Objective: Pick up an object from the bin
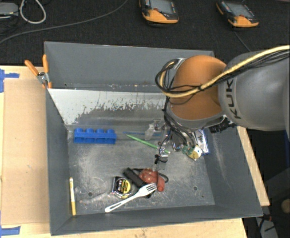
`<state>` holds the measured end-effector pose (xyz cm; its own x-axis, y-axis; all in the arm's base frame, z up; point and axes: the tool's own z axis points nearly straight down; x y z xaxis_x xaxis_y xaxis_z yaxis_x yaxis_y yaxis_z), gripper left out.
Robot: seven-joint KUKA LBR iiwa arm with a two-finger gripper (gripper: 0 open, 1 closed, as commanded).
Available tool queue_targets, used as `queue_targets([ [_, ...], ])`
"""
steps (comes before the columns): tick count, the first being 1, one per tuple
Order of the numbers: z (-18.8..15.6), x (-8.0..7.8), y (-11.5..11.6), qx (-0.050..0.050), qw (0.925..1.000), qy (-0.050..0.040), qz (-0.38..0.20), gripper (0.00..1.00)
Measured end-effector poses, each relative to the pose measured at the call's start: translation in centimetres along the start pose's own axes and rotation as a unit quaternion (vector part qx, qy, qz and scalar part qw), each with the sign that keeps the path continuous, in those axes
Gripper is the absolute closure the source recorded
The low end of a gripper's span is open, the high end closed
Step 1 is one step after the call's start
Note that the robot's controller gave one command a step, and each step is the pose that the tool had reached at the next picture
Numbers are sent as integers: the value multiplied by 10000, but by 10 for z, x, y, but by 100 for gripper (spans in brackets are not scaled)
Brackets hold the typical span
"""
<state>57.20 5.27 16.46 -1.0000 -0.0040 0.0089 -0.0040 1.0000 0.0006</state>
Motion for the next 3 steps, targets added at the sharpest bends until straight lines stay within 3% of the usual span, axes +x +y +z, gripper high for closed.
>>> queue_targets([
  [1, -4, -2, 0, -2, 10000, -38, 9, 0],
  [2, 82, 19, 1, -10, 9990, -51, 442, 0],
  [3, 56, 23, 3, -11, 9987, -65, 511, 0],
])
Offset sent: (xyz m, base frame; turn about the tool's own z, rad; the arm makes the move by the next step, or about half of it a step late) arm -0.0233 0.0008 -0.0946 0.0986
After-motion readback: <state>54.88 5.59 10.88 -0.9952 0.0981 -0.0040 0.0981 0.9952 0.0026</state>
